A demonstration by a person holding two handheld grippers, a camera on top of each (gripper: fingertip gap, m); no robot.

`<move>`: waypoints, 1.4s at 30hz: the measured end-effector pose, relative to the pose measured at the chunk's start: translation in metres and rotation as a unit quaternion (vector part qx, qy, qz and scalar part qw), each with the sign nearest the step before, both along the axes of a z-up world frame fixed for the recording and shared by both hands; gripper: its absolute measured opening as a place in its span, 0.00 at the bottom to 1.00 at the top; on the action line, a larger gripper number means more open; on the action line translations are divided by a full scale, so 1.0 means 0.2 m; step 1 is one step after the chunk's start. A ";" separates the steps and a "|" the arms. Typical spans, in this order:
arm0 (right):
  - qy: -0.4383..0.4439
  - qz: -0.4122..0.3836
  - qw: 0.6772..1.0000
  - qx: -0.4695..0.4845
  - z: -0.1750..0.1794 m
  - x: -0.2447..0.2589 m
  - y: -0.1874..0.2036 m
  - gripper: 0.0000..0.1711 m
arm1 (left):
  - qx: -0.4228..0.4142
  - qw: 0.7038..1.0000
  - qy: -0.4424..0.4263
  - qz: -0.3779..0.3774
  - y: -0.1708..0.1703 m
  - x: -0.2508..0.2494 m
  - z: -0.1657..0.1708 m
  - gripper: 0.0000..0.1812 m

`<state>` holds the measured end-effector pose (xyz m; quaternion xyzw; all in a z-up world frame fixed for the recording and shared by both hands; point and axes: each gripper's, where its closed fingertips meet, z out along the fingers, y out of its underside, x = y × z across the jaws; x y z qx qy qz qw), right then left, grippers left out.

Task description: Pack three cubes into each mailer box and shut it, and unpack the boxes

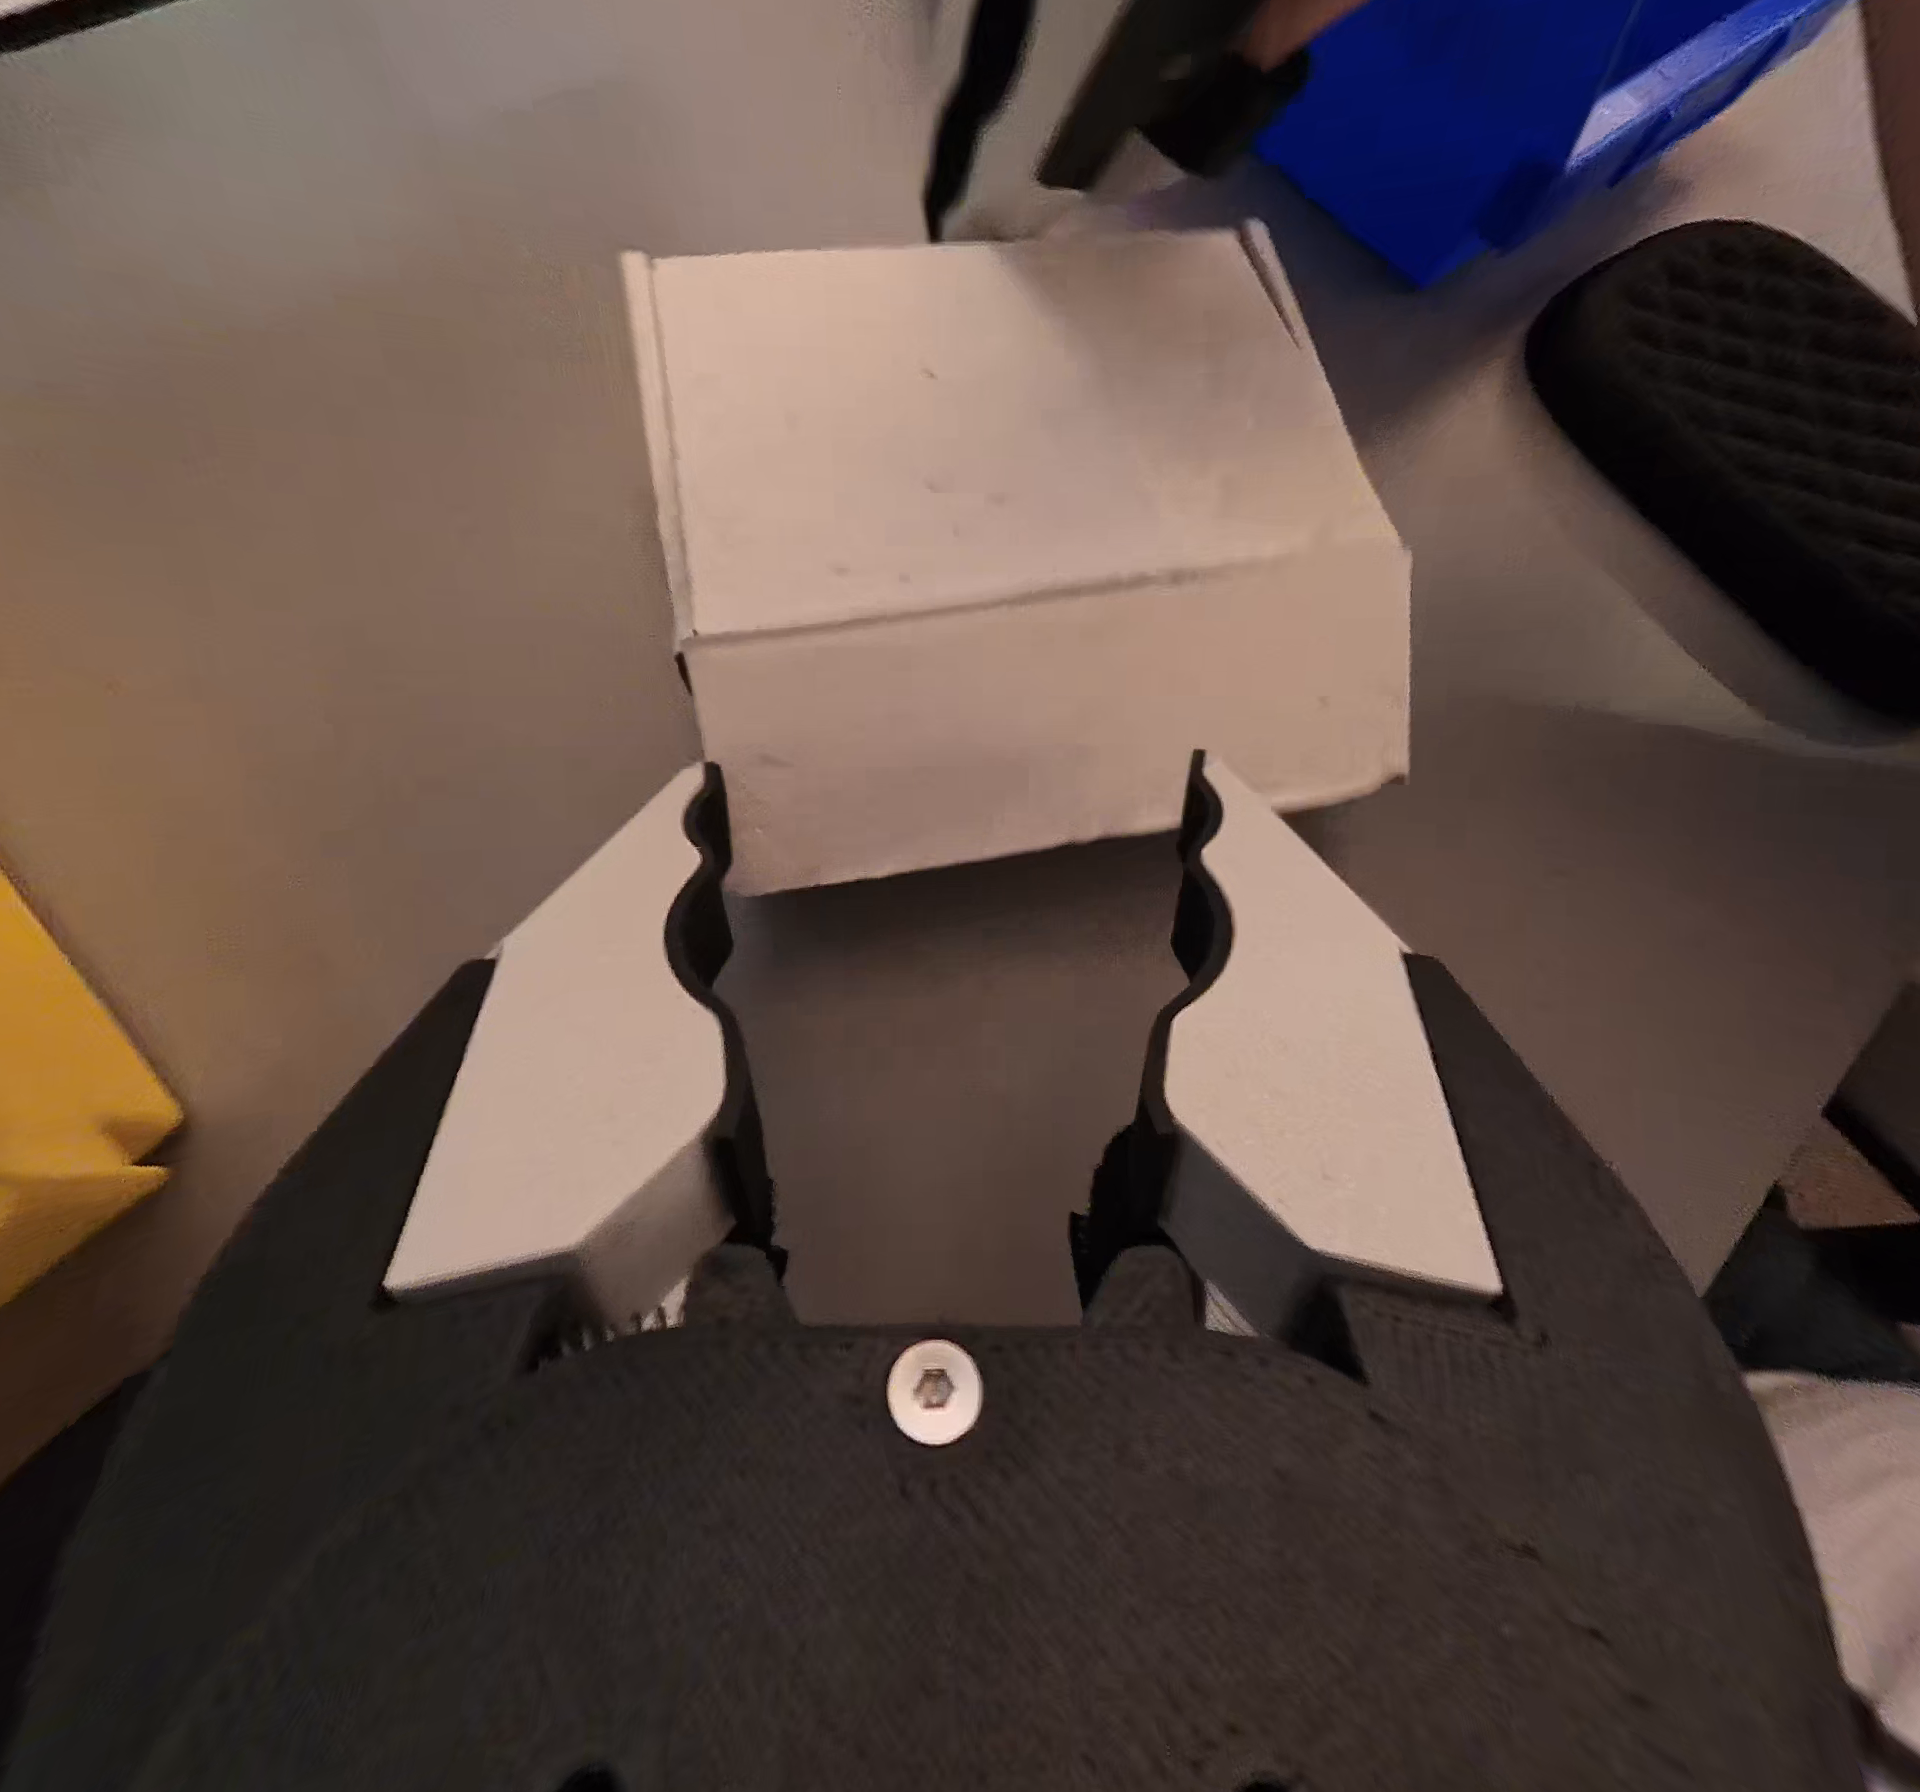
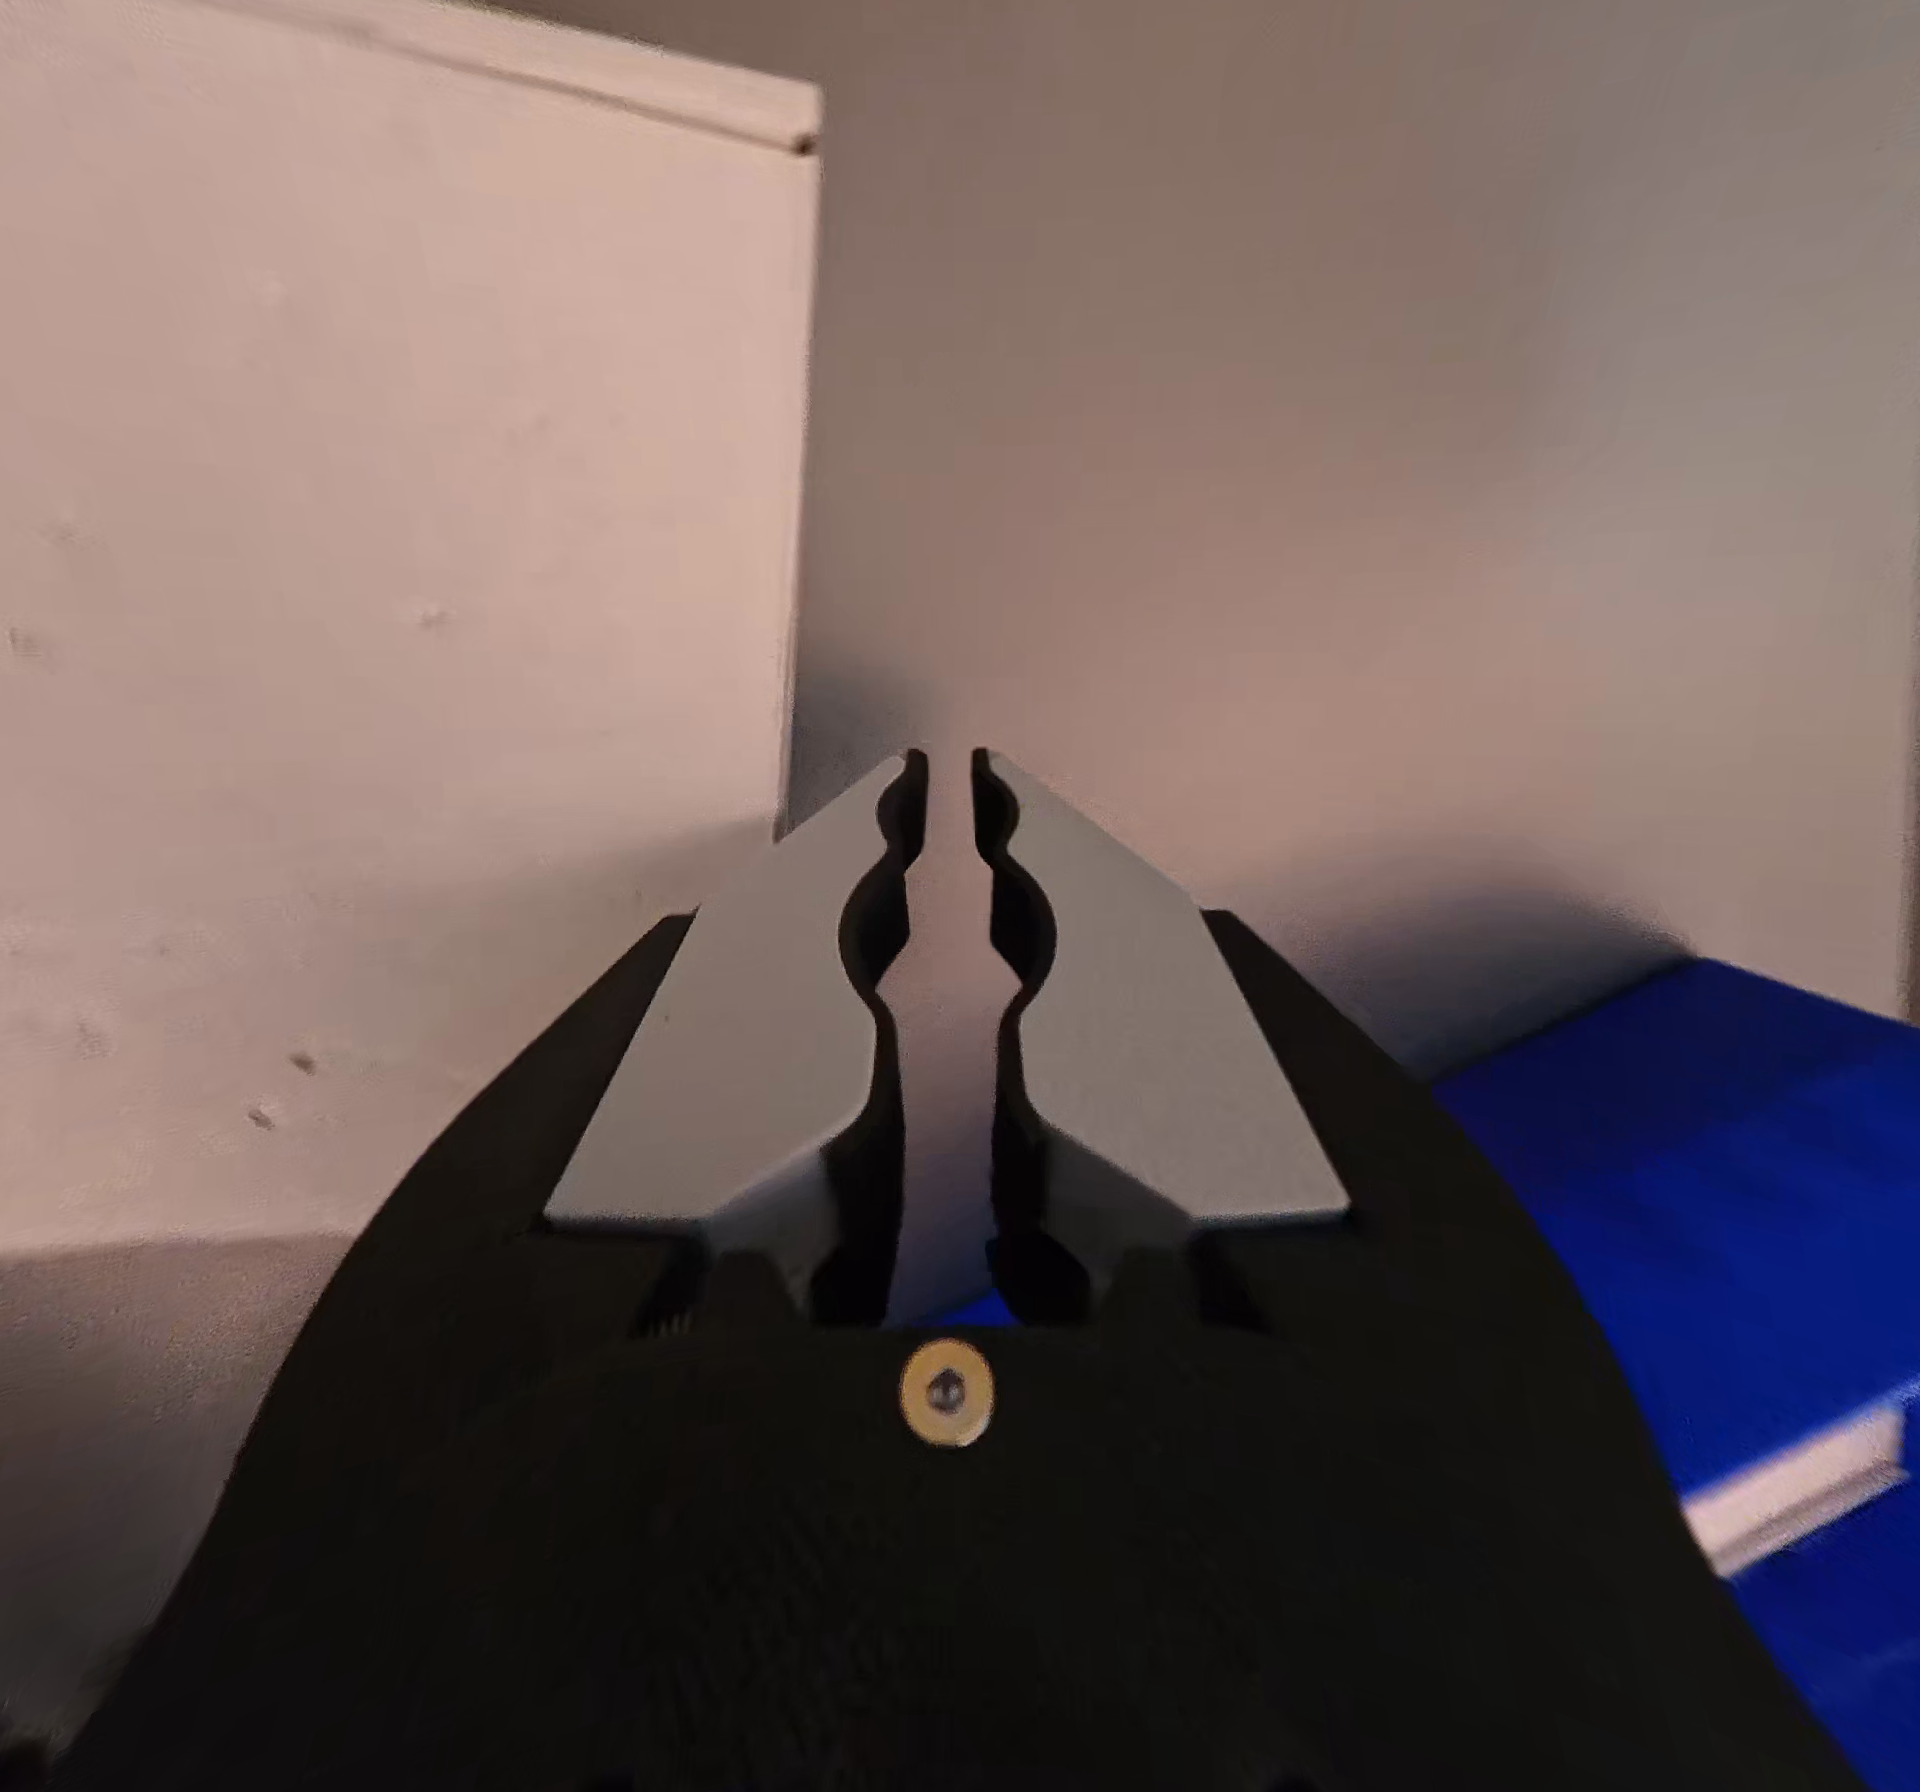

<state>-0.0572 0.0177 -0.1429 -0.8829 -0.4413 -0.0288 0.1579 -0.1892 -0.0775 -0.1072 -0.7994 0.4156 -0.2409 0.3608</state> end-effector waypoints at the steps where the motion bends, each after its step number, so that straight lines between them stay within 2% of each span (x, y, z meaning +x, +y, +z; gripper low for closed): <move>1: 0.002 0.004 1.000 -0.014 -0.01 -0.01 -0.05 0.05 | 0.002 1.000 0.003 -0.011 0.01 -0.02 0.01 0.49; 3: -0.015 -0.001 0.999 -0.034 -0.05 0.01 -0.15 0.08 | 0.013 0.999 0.012 -0.036 0.01 -0.06 0.03 0.51; 5: -0.041 0.011 0.998 -0.035 -0.08 0.02 -0.23 0.19 | 0.046 0.996 0.039 -0.073 -0.01 -0.12 0.04 0.51; 6: -0.037 0.028 0.999 -0.025 -0.08 0.00 -0.25 0.19 | 0.063 0.992 0.056 -0.096 -0.02 -0.14 0.03 0.51; 10: 0.005 0.098 0.995 -0.010 -0.06 -0.09 -0.36 0.27 | 0.117 0.972 0.128 -0.156 -0.01 -0.21 0.01 0.56; 12: 0.032 0.124 0.992 0.007 -0.06 -0.13 -0.37 0.31 | 0.079 0.968 0.134 -0.197 -0.04 -0.20 -0.03 0.57; 15: 0.085 0.156 0.984 0.001 -0.06 -0.20 -0.42 0.35 | 0.023 0.959 0.140 -0.244 -0.08 -0.19 -0.07 0.63; 19: 0.117 0.184 0.976 -0.023 -0.08 -0.23 -0.51 0.39 | 0.010 0.947 0.163 -0.278 -0.08 -0.21 -0.09 0.68; 24: 0.120 0.233 0.965 -0.004 -0.07 -0.26 -0.54 0.51 | -0.019 0.936 0.190 -0.296 -0.08 -0.25 -0.11 0.68; 32: 0.136 0.260 0.956 -0.003 -0.08 -0.31 -0.57 0.59 | -0.006 0.918 0.211 -0.334 -0.10 -0.23 -0.15 0.74; 42: 0.151 0.262 0.953 0.005 -0.07 -0.34 -0.56 0.58 | -0.003 0.918 0.202 -0.342 -0.11 -0.17 -0.21 0.74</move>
